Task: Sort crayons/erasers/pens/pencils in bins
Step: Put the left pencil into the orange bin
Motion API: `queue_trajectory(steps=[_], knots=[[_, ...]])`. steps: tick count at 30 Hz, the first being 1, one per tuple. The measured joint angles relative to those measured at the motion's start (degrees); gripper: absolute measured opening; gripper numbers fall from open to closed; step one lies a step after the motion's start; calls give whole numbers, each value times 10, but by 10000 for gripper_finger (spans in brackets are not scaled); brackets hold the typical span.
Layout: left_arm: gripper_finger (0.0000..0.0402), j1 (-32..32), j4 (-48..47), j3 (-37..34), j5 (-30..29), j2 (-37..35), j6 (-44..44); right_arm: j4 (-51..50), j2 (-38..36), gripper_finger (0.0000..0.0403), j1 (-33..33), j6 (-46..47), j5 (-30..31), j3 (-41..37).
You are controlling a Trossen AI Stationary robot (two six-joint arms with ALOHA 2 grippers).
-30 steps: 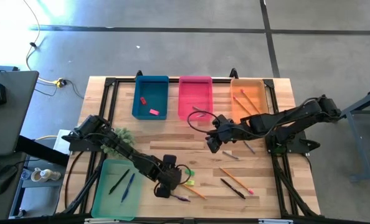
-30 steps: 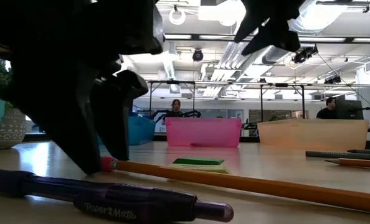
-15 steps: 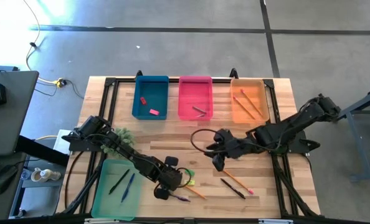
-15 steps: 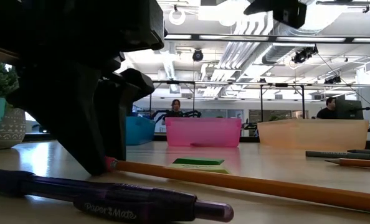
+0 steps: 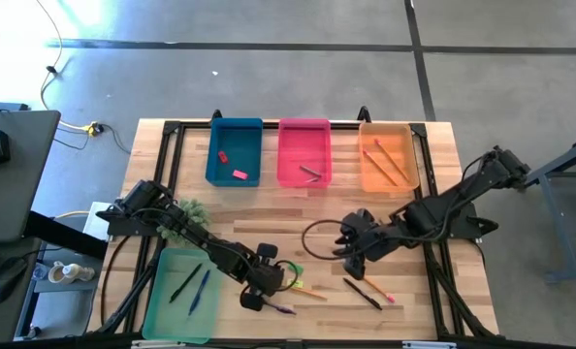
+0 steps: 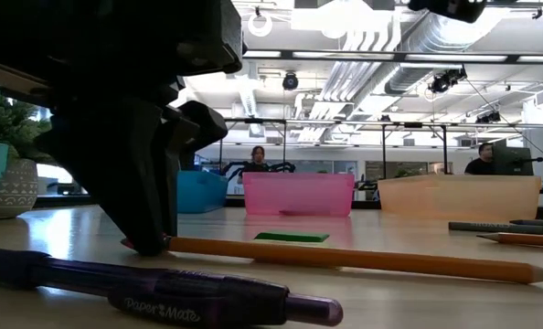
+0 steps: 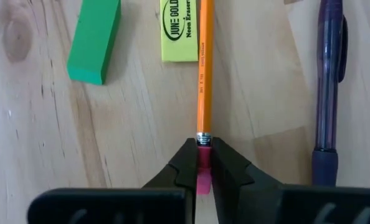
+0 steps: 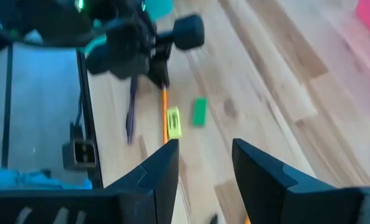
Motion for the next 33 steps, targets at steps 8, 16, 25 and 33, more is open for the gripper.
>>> queue_trajectory(steps=[8,16,25,33], knots=[[11,-2,0,-2,12,-7,-27,-21,2,142,19,-38,-39,0],[11,-6,-17,30,32,-16,-30,-21,2,142,23,-88,-66,0],[11,6,-34,95,0,-18,-67,-16,16,151,23,-120,-101,0],[10,30,-66,144,-25,-18,-119,-15,51,196,23,-146,-136,0]])
